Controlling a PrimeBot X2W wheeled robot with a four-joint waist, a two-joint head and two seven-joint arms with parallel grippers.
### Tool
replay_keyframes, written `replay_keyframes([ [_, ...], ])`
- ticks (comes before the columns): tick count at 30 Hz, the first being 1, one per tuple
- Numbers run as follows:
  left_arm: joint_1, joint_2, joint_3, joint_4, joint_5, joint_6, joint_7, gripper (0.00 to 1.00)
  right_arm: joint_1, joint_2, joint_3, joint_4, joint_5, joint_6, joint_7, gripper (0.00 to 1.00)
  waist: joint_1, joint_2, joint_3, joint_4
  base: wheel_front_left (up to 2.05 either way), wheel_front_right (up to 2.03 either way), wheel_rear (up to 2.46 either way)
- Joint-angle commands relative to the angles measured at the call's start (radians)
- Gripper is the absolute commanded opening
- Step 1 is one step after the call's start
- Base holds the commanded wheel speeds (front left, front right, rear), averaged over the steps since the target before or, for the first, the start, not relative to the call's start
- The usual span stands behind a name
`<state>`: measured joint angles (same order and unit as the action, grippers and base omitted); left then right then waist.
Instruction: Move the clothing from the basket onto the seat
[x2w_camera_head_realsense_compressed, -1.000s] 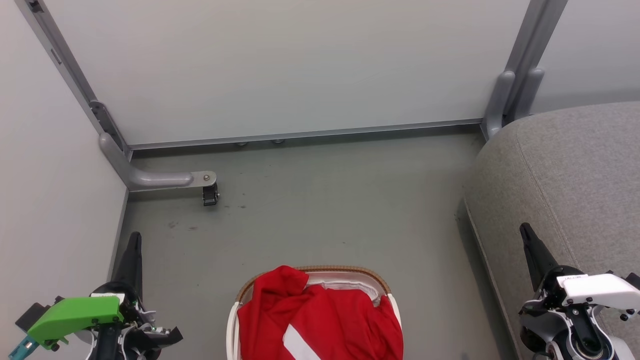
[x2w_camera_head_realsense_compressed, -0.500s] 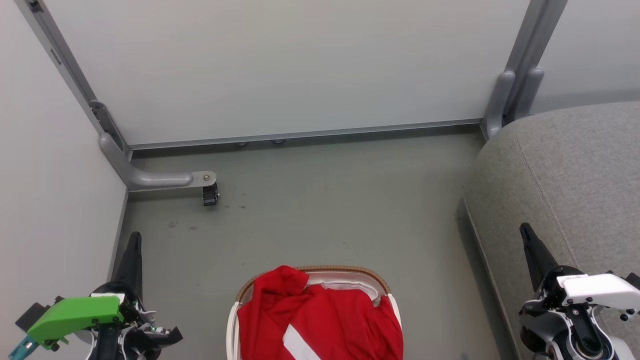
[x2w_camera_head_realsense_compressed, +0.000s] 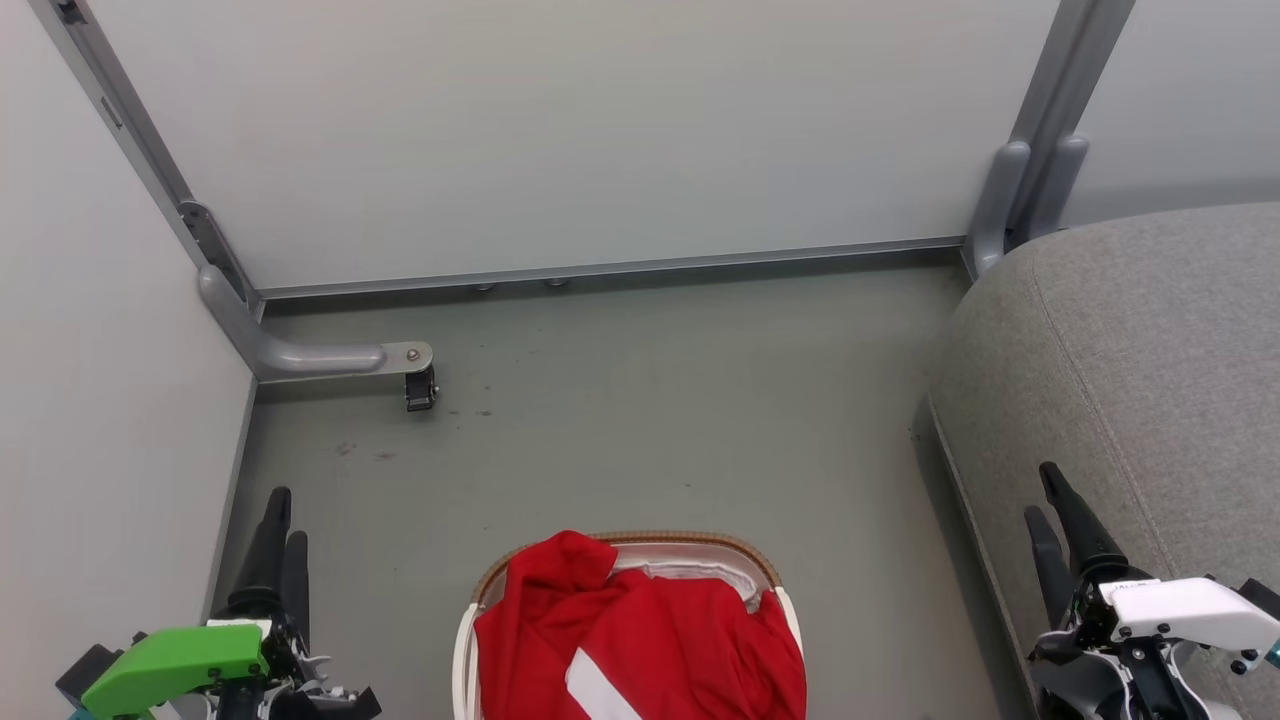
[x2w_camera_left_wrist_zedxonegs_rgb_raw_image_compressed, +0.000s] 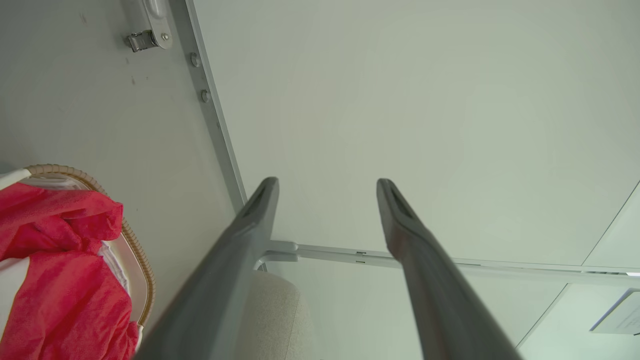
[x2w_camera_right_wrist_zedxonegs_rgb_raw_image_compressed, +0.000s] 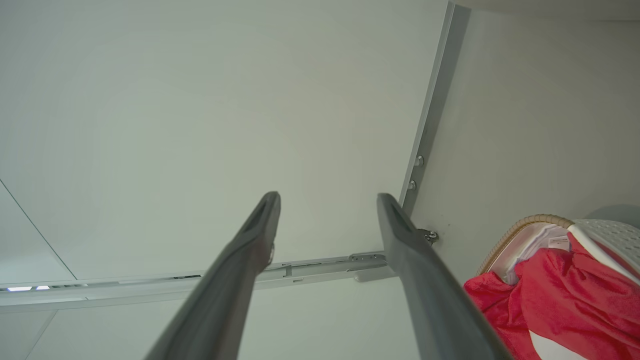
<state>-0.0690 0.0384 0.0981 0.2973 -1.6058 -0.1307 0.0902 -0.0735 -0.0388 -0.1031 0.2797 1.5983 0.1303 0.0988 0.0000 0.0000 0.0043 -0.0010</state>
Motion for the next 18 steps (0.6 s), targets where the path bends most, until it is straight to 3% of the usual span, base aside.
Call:
replay_keyframes([
  [1,-0.027,0.008,-0.005,-0.012,0.025,0.0,-0.014,1.0,-0.017,-0.016,0.008,-0.025,-0.022,0.0,-0.017,1.0,0.0,0.0,0.001,0.0,0.0,0.0,0.0],
  [18,-0.05,0.021,-0.035,0.0,0.349,0.0,-0.09,1.0,-0.046,-0.063,0.056,-0.043,-0.281,0.0,-0.098,1.0,0.0,0.0,0.006,-0.003,0.0,0.0,0.0],
])
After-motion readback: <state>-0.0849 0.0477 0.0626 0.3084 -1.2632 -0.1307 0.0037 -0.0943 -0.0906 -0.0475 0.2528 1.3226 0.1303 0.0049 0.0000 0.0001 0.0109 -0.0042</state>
